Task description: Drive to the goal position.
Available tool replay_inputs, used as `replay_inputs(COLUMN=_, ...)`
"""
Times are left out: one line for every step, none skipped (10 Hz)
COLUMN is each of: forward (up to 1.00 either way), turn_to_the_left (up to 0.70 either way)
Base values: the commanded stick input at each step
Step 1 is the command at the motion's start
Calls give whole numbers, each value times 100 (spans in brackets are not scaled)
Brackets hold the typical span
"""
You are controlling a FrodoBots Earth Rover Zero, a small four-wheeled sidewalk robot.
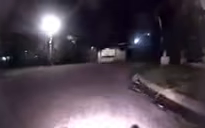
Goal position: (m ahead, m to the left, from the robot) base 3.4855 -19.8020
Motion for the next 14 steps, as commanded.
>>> replay_inputs(forward=70, turn_to_the_left=0)
replay_inputs(forward=70, turn_to_the_left=0)
replay_inputs(forward=70, turn_to_the_left=0)
replay_inputs(forward=70, turn_to_the_left=0)
replay_inputs(forward=70, turn_to_the_left=0)
replay_inputs(forward=70, turn_to_the_left=0)
replay_inputs(forward=70, turn_to_the_left=0)
replay_inputs(forward=70, turn_to_the_left=0)
replay_inputs(forward=70, turn_to_the_left=0)
replay_inputs(forward=70, turn_to_the_left=0)
replay_inputs(forward=70, turn_to_the_left=0)
replay_inputs(forward=70, turn_to_the_left=0)
replay_inputs(forward=70, turn_to_the_left=0)
replay_inputs(forward=70, turn_to_the_left=0)
